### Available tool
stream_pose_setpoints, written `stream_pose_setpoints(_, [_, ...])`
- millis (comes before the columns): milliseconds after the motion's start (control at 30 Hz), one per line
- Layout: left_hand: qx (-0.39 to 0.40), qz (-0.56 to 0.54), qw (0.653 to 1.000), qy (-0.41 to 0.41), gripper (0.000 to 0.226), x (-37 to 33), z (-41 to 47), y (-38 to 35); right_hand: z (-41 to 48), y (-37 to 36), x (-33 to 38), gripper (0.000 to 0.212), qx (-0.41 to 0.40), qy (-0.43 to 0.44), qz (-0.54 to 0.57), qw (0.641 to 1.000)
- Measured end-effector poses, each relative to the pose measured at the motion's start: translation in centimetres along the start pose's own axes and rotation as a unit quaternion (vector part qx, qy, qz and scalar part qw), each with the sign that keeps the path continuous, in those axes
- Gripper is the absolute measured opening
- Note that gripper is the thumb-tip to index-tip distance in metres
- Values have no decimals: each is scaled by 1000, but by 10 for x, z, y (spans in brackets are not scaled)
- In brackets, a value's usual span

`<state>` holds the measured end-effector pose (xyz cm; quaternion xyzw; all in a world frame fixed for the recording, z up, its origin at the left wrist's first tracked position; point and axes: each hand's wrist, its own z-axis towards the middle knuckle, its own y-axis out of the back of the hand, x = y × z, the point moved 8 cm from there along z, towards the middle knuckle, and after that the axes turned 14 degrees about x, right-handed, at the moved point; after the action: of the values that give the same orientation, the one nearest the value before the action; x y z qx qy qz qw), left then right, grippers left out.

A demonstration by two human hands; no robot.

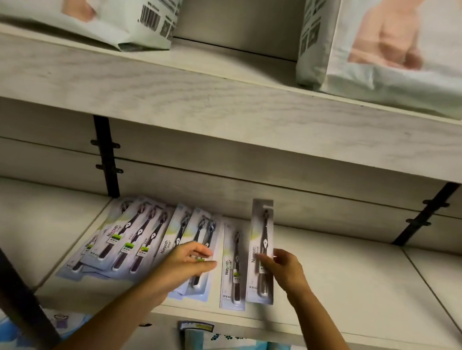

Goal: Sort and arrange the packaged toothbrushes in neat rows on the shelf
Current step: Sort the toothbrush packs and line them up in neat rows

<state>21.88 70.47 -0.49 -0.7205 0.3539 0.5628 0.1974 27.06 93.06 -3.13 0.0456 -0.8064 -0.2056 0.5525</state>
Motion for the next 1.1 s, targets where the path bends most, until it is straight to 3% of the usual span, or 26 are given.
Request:
stream_pose_setpoints(200, [-28,-8,1000,0,13,10,-18,25,33,-14,-32,29,50,-116,-78,989])
stream_pose_setpoints(400, [-36,-18,999,1,11,19,-25,36,34,-29,-33,31,80,-123,-108,983])
stream_pose_setpoints(533, [-28,-11,1000,-4,10,15,-29,33,27,-29,-28,33,93,-130,-245,956])
stream_pose_setpoints(633, [-20,11,999,-31,11,5,-35,30,14,-23,-8,40,58,-81,-287,953])
stream_pose_setpoints(733, [-20,30,996,-85,13,-14,-43,29,-12,-13,36,35,-19,70,-216,974])
stream_pose_setpoints(867, [-18,40,990,-133,14,-32,-53,29,-67,-23,97,22,-21,244,-194,950])
stream_pose_setpoints(1100, [-28,36,981,-187,18,-41,-86,42,-119,-66,138,26,8,320,-228,920])
